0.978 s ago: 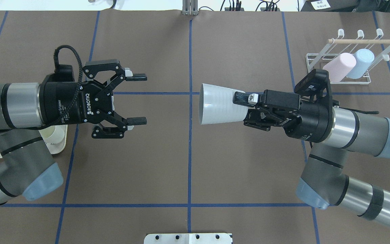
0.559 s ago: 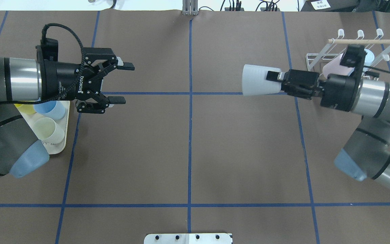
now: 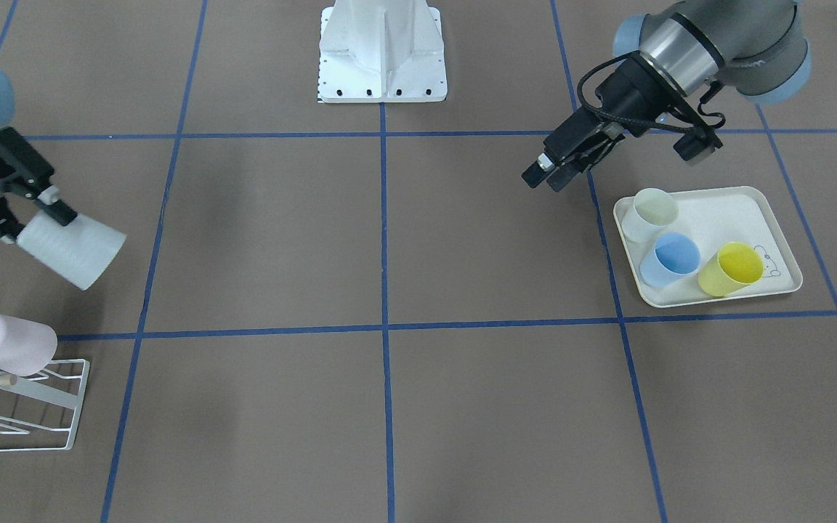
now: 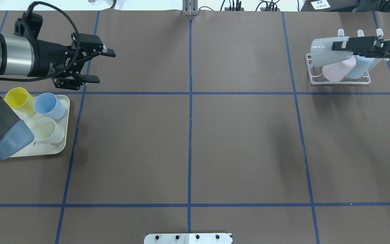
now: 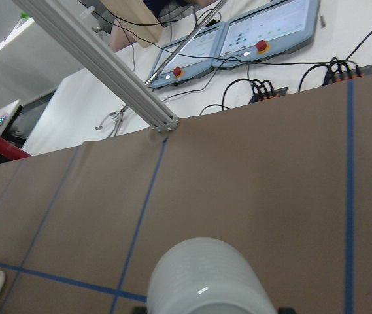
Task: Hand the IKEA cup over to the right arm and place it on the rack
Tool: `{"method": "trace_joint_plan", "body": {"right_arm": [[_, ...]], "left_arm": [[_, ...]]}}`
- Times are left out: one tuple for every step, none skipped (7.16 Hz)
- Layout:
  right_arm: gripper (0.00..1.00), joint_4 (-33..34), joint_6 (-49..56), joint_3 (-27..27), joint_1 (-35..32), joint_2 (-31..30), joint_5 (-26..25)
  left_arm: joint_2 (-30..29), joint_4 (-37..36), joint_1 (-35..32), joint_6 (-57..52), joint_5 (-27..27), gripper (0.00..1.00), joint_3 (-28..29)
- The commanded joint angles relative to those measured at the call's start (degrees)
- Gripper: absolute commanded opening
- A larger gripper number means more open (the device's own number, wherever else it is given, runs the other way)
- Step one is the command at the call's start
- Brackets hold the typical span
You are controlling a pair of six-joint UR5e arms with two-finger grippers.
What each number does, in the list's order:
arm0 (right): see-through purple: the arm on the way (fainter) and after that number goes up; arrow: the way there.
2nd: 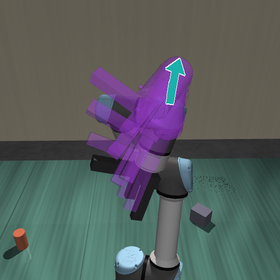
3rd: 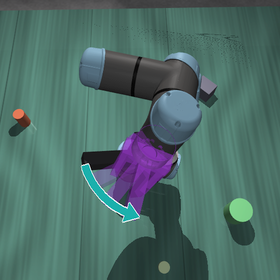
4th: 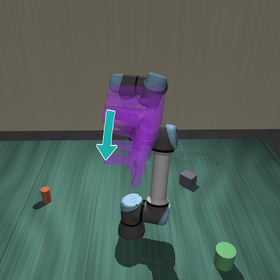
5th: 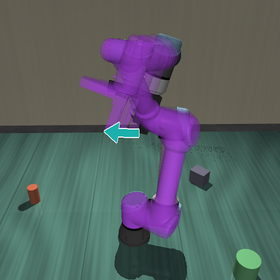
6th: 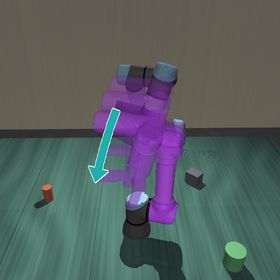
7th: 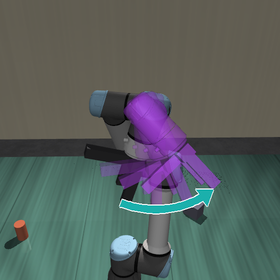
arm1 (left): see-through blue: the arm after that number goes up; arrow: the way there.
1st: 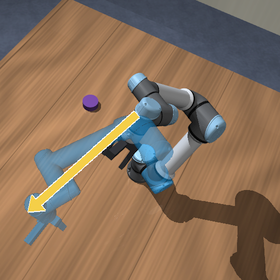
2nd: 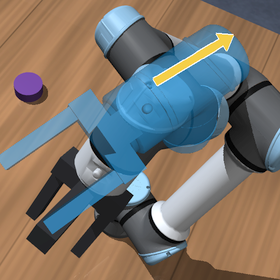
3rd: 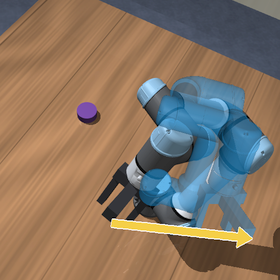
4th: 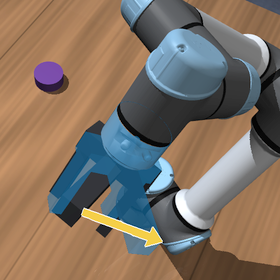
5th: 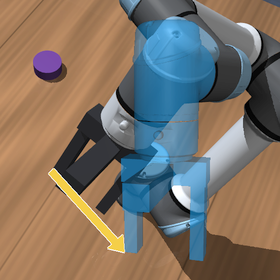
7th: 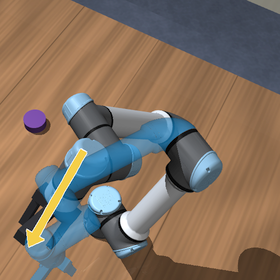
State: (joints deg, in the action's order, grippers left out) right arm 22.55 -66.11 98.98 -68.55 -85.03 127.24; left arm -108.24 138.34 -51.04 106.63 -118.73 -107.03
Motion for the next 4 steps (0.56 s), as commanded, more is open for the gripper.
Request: {"method": "trace_joint_plan", "body": {"right_arm": [[0.32, 12.1, 17.1, 0.2, -9.5, -2.2, 6.9], [0.30, 17.1, 24.4, 0.2, -11.2, -3.4, 7.2], [0.30, 24.7, 33.1, 0.2, -14.0, -3.3, 7.1], [0.30, 34.1, 39.9, 0.7, -15.8, -2.9, 7.1]], "left_arm": [[0.1, -8.8, -3.4, -10.3, -0.4, 1.00, -0.3], [0.6, -11.9, -4.6, -14.5, -0.2, 1.00, -0.5], [1.3, -14.7, -5.9, -18.7, 0.0, 1.00, -0.7], [1.7, -18.3, -7.4, -25.0, 0.2, 1.00, -1.1]]}}
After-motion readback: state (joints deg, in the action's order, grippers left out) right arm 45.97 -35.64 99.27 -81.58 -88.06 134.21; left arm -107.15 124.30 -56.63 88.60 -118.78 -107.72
